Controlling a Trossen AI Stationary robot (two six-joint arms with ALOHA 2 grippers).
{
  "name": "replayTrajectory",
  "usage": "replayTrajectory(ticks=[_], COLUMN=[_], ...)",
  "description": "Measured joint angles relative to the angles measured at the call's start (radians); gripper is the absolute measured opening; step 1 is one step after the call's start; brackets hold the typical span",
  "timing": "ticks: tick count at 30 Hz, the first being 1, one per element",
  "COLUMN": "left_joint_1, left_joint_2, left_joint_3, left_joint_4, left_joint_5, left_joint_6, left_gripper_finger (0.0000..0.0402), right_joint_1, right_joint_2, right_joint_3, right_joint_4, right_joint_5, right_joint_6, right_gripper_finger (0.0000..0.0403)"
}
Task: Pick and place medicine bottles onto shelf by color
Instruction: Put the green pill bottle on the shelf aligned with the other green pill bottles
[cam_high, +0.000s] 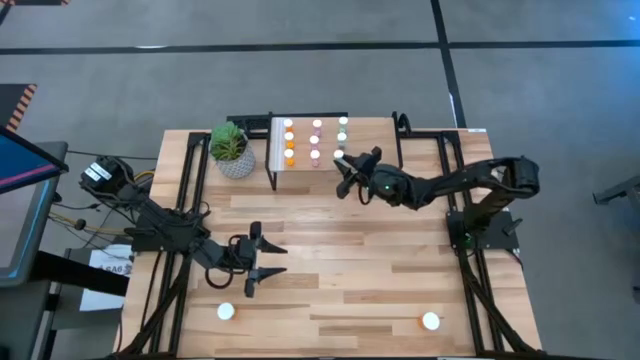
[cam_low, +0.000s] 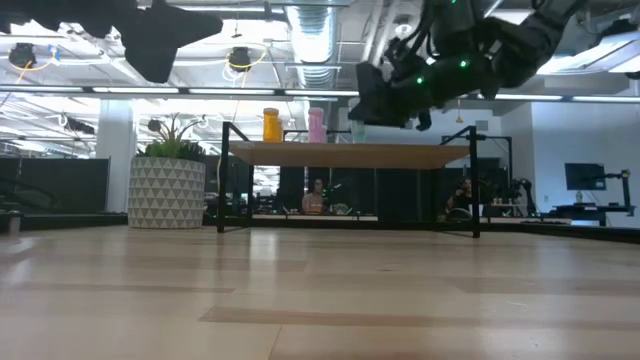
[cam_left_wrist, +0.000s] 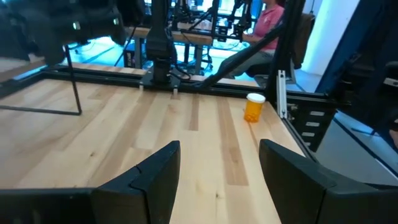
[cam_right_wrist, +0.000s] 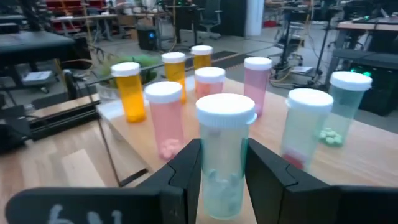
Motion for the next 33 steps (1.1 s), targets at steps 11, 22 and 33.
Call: replayTrajectory(ticks=[11,22,33], left_joint_1=[0.033,0.033,0.033], left_joint_2=[0.000,0.000,0.000], left_joint_3=[0.000,0.000,0.000], left_joint_4=[-0.002,-0.006,-0.006], left_joint_5=[0.009,0.014,0.017], left_joint_6=[0.011,0.012,0.010], left_gripper_finger=[0.0208,0.0208,0.0208], right_joint_1=[-0.022,-0.034,-0.037], right_joint_2=[0.058,0.051,0.050], right_joint_3=[0.000,0.001,0.002], right_joint_4=[0.074,0.031,0.003], right_joint_5=[0.005,0.032,0.035], right_joint_6=[-0.030,-0.034,-0.021], right_gripper_finger=[0.0125,0.0125,0.0143])
